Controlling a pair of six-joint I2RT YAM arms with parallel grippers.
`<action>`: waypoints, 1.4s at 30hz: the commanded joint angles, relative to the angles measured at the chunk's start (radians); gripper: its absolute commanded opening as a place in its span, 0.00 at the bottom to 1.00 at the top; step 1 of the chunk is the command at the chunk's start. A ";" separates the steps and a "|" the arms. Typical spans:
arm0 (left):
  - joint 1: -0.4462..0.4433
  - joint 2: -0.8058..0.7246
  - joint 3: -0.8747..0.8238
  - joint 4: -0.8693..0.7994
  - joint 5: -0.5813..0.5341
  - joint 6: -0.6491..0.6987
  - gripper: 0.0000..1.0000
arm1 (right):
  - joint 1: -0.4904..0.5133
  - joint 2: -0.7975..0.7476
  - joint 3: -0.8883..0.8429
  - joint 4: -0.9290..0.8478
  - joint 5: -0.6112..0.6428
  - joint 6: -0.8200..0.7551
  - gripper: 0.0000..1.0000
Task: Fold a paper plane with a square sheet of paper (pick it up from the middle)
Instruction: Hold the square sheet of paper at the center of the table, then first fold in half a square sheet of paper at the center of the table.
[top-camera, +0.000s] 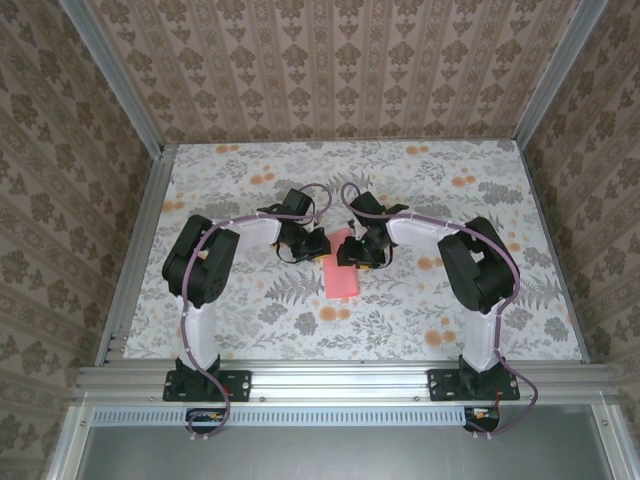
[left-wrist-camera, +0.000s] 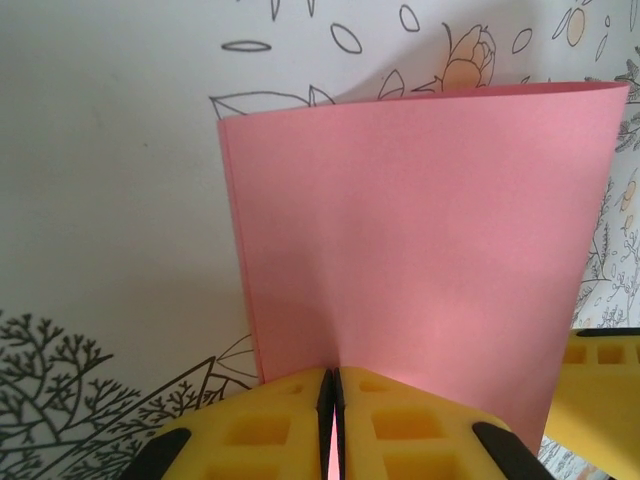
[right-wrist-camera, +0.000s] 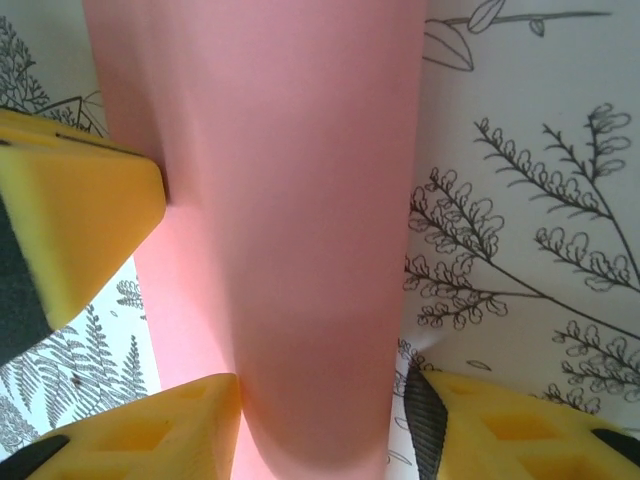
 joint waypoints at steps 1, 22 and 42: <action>-0.004 0.048 -0.025 -0.093 -0.049 0.032 0.14 | -0.012 -0.102 -0.052 0.016 0.083 0.026 0.57; -0.004 0.066 -0.020 -0.098 -0.050 0.020 0.11 | -0.012 -0.064 -0.069 0.211 -0.109 0.098 0.25; -0.003 0.084 -0.043 -0.091 -0.055 0.008 0.11 | -0.028 -0.002 -0.093 0.137 -0.004 0.029 0.23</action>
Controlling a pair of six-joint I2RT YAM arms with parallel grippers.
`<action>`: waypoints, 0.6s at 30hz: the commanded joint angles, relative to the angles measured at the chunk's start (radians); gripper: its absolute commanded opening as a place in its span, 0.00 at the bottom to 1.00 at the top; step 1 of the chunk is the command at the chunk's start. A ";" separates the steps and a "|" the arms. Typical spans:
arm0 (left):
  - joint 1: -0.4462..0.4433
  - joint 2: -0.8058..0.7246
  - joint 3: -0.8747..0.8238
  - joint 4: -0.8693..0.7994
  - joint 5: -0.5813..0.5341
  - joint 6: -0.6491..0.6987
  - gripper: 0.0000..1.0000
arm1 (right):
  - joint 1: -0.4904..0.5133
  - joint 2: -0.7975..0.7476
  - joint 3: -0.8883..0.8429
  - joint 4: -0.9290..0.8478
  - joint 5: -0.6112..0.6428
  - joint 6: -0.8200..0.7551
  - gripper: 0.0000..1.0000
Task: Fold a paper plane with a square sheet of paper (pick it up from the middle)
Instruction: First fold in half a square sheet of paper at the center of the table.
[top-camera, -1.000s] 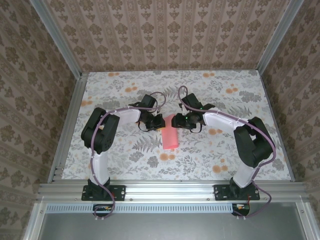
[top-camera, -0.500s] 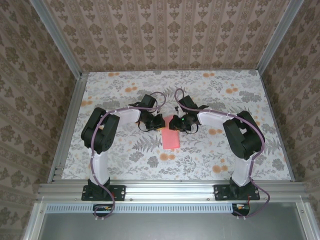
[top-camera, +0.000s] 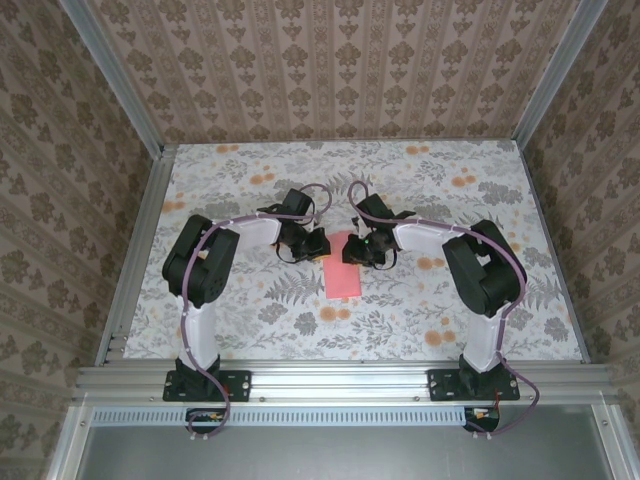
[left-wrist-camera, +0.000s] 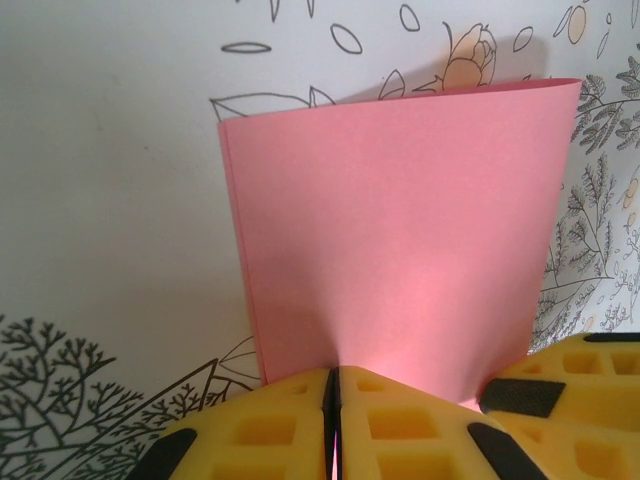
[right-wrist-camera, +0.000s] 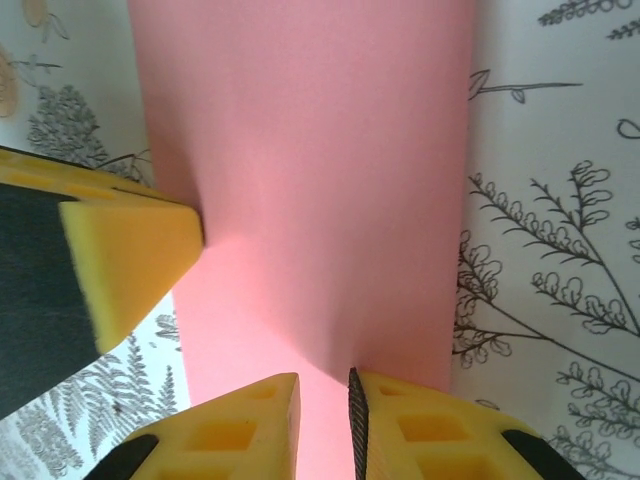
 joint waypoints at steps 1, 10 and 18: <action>-0.004 0.079 -0.043 -0.093 -0.056 -0.002 0.11 | -0.008 0.028 0.000 -0.046 0.040 -0.030 0.23; -0.004 0.078 -0.051 -0.084 -0.054 -0.004 0.11 | -0.003 -0.085 -0.016 -0.066 -0.039 -0.041 0.23; -0.006 0.081 -0.058 -0.076 -0.058 -0.014 0.11 | 0.009 -0.078 -0.100 -0.035 -0.077 0.004 0.22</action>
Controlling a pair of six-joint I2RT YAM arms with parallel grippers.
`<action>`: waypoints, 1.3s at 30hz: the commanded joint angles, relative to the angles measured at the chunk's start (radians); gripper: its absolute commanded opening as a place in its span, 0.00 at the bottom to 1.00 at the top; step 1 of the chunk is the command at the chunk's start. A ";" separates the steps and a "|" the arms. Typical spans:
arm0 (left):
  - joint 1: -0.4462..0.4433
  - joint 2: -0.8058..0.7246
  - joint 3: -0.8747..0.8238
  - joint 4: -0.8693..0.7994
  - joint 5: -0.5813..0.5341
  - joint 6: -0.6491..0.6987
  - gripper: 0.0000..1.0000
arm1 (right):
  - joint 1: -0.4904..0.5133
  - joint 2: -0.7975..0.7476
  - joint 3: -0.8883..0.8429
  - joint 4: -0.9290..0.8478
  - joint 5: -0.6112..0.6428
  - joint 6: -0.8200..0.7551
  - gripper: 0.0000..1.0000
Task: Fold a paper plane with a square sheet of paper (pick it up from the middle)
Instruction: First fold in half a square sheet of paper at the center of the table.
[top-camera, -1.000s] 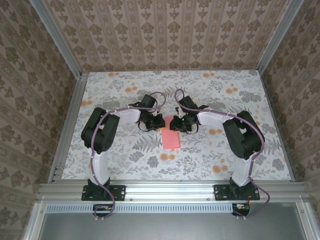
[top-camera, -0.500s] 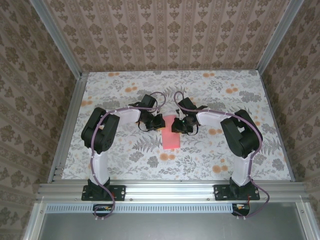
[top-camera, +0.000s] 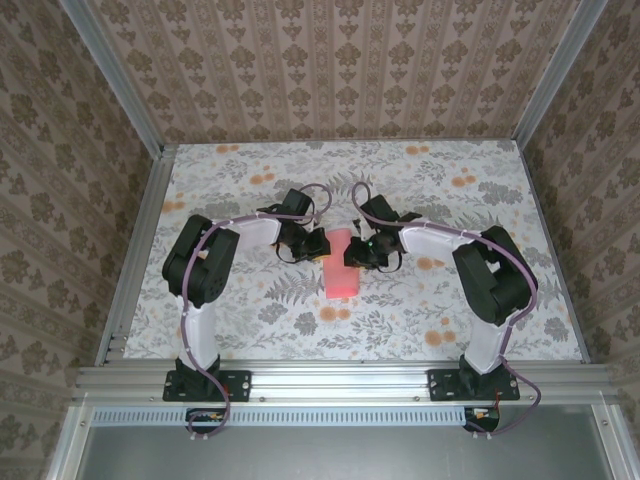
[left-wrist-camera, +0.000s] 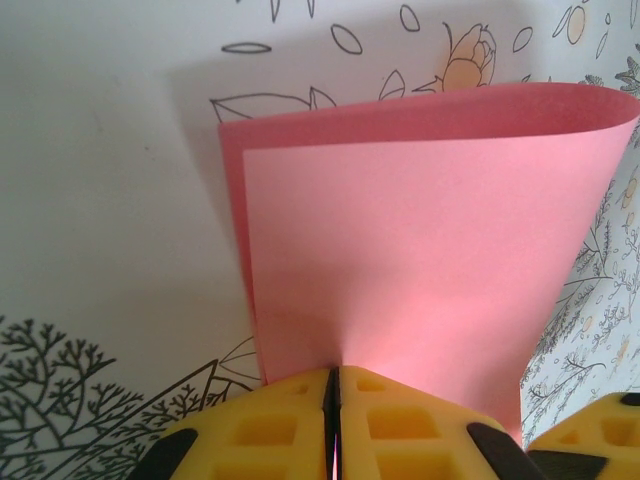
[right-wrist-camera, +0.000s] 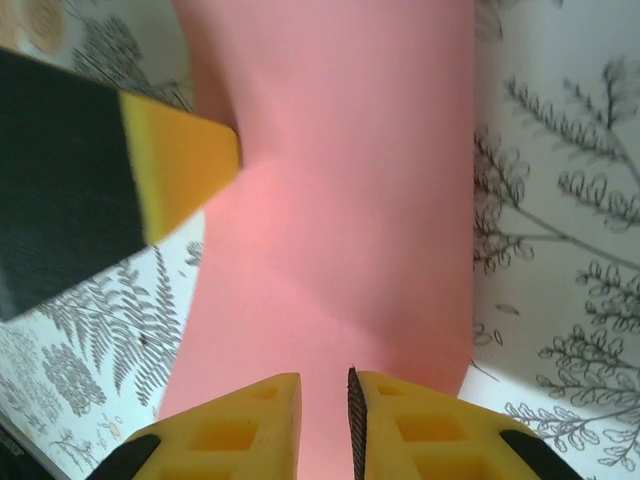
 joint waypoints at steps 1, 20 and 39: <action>-0.006 0.080 -0.058 -0.078 -0.062 -0.015 0.11 | 0.006 0.004 -0.048 -0.010 -0.021 0.023 0.22; -0.006 0.082 -0.067 -0.065 -0.067 -0.023 0.11 | 0.018 -0.071 -0.166 0.038 -0.073 0.008 0.07; -0.006 0.081 -0.070 -0.062 -0.067 -0.018 0.11 | 0.021 -0.111 -0.291 0.066 -0.058 0.047 0.06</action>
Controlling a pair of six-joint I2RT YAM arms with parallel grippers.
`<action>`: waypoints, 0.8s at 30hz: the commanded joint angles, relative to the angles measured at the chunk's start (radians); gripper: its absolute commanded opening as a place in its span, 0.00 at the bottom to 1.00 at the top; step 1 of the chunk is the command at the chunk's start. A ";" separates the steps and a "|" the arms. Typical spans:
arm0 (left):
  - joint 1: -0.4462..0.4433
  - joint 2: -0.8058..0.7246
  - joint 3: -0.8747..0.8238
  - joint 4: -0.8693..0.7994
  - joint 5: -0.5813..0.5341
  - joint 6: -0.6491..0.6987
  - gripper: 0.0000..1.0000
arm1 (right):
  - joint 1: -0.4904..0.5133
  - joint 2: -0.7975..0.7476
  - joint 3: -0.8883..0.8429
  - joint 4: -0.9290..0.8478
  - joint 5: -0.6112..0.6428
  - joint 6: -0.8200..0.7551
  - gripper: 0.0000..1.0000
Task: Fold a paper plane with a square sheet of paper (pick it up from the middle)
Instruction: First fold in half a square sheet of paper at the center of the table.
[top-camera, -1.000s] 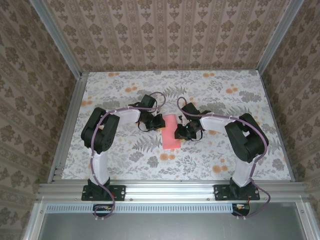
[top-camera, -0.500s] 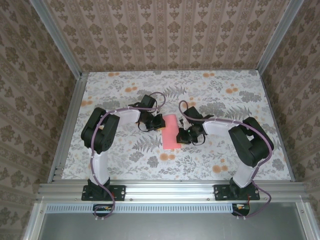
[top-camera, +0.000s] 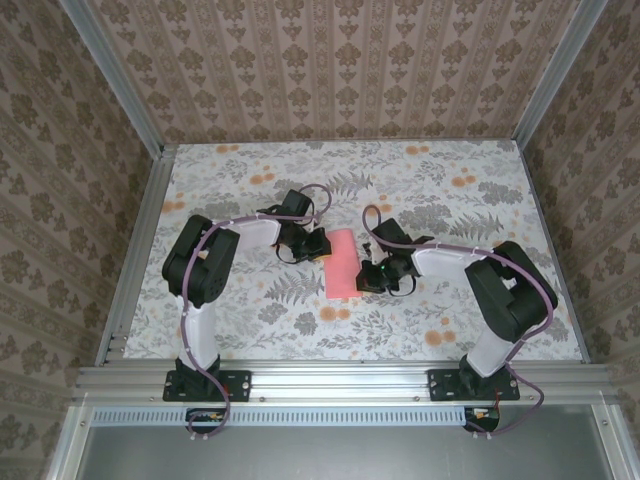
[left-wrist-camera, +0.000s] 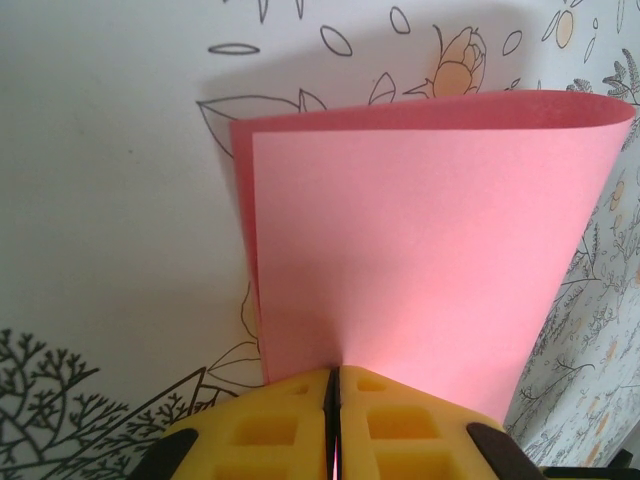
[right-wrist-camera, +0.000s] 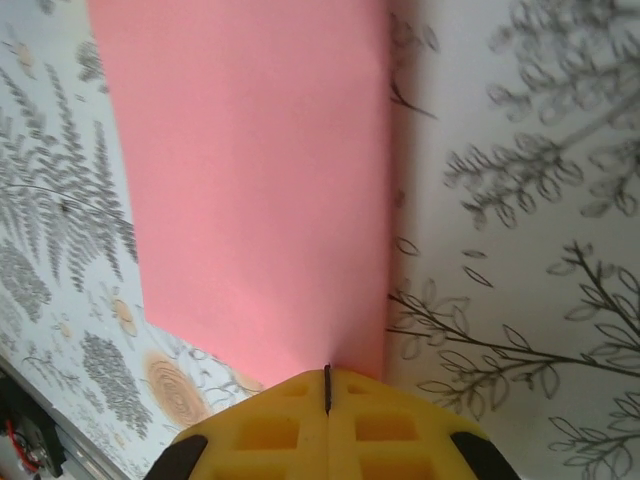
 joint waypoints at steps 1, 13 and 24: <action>-0.007 0.081 -0.055 -0.095 -0.079 -0.001 0.11 | 0.006 0.030 -0.030 -0.022 0.015 0.021 0.06; -0.007 0.081 -0.045 -0.111 -0.073 0.013 0.11 | -0.013 0.003 0.192 0.015 0.069 -0.006 0.10; -0.009 0.082 -0.039 -0.126 -0.067 0.023 0.10 | -0.036 0.230 0.326 0.132 0.088 0.003 0.09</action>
